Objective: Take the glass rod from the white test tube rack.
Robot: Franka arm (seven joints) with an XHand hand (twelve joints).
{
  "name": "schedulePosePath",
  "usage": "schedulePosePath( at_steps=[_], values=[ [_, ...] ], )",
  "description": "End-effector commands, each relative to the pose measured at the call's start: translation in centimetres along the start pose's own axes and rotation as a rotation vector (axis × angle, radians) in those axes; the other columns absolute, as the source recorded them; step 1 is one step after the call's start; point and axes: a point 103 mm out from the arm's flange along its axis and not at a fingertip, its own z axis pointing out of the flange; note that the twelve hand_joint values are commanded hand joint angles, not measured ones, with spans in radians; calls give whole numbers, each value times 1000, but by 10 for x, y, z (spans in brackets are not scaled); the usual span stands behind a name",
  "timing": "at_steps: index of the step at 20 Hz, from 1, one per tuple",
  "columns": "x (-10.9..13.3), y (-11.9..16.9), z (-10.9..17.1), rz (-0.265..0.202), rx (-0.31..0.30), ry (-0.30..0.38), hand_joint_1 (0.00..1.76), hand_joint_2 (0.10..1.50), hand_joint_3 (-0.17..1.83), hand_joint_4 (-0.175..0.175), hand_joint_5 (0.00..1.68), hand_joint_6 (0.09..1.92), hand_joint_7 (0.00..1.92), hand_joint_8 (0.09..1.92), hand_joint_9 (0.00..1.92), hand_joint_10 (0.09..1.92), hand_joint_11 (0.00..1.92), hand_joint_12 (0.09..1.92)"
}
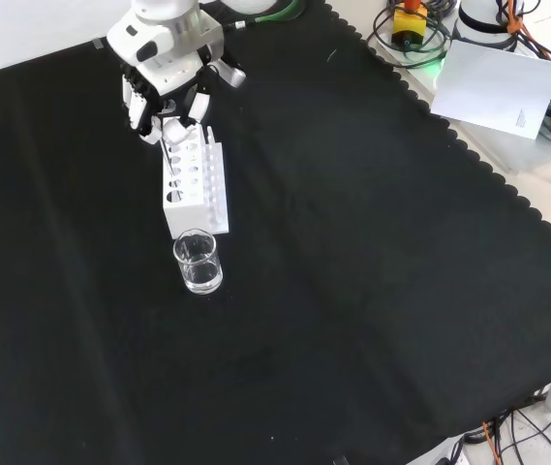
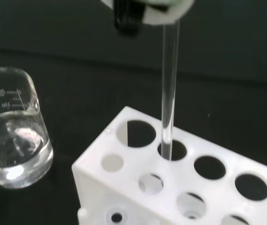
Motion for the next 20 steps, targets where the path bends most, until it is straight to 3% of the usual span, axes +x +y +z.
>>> schedulePosePath(
  at_steps=[1, 4, 13, 20],
  values=[
    [10, -15, -41, 14, -236, 58, 1306, 644, 801, -175, 1090, 815, 1226, 1073, 1632, 948, 1236, 812],
    [12, -25, -62, 25, -280, 88, 1318, 604, 817, -175, 1157, 704, 1285, 980, 1629, 884, 1267, 759],
    [15, -54, -101, 47, -266, 95, 1326, 588, 804, -175, 1213, 591, 1328, 902, 1667, 748, 1297, 722],
    [14, -76, -122, 38, -281, 104, 1328, 587, 795, -175, 1235, 543, 1338, 882, 1692, 704, 1310, 720]
  ],
)
